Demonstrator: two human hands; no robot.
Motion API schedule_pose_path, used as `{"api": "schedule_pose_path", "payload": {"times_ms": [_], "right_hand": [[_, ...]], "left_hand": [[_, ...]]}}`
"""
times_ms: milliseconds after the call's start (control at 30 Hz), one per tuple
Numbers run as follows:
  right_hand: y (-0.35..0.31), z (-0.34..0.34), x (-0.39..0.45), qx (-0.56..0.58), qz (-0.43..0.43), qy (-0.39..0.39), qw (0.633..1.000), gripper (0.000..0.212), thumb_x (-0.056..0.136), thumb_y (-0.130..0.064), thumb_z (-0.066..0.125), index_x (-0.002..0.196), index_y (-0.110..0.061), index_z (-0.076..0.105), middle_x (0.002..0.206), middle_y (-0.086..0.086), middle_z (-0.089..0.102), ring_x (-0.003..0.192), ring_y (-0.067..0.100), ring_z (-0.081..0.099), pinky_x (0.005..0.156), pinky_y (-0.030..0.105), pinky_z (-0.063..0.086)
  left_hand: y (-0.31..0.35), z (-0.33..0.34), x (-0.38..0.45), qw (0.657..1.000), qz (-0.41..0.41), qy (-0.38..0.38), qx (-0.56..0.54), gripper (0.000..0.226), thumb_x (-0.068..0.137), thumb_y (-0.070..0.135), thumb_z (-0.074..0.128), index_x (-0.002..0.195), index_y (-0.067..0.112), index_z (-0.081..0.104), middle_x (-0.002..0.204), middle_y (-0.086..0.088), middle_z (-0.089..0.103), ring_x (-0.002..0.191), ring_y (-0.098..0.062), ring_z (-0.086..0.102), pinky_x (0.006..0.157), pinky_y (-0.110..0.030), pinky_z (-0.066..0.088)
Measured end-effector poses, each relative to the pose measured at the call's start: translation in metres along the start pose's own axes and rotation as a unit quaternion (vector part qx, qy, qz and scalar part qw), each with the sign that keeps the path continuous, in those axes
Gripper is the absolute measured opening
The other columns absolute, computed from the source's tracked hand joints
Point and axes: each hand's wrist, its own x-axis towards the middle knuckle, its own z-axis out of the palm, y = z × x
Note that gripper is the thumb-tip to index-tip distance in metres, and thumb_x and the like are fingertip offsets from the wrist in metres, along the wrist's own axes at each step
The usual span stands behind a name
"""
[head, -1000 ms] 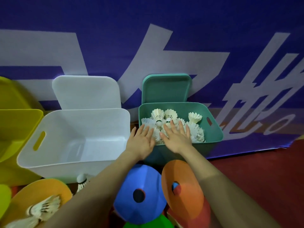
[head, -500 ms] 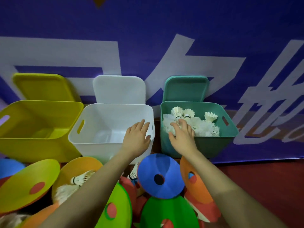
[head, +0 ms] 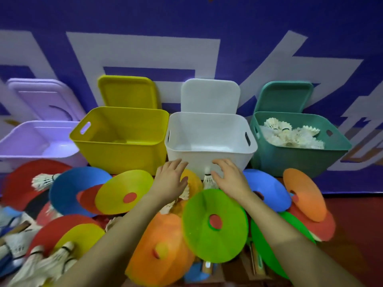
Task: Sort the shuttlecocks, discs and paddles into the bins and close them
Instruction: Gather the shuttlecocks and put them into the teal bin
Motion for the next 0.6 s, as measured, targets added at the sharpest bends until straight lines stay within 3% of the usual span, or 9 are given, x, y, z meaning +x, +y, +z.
{"api": "schedule_pose_path", "payload": {"times_ms": [233, 467, 600], "right_hand": [[-0.043, 0.059, -0.007, -0.086, -0.022, -0.081, 0.993, 0.055, 0.088, -0.039, 0.056, 0.138, -0.023, 0.040, 0.139, 0.000, 0.043, 0.128, 0.022, 0.041, 0.104, 0.035, 0.030], [-0.043, 0.103, 0.009, -0.202, -0.063, -0.165, 0.963, 0.069, 0.084, -0.044, 0.058, 0.144, -0.026, 0.027, 0.150, -0.002, 0.029, 0.135, 0.019, 0.030, 0.107, 0.033, 0.019], [-0.029, 0.123, 0.018, -0.230, -0.070, -0.159, 0.958, 0.065, 0.084, -0.046, 0.058, 0.141, -0.026, 0.032, 0.143, -0.002, 0.038, 0.131, 0.019, 0.034, 0.107, 0.035, 0.019]], "left_hand": [[-0.066, 0.014, -0.054, 0.998, -0.004, -0.057, 0.023, 0.060, 0.092, 0.049, 0.045, 0.144, 0.025, 0.028, 0.152, 0.000, 0.025, 0.137, -0.020, 0.024, 0.107, -0.032, 0.021], [-0.079, 0.051, -0.058, 0.993, 0.002, -0.091, 0.081, 0.076, 0.087, 0.060, 0.044, 0.147, 0.020, 0.017, 0.150, -0.003, 0.025, 0.138, -0.022, 0.021, 0.109, -0.037, 0.017], [-0.075, 0.073, -0.045, 0.992, -0.023, -0.091, 0.082, 0.086, 0.086, 0.061, 0.046, 0.149, 0.017, 0.009, 0.152, -0.006, 0.020, 0.142, -0.022, 0.013, 0.113, -0.042, 0.008]]}}
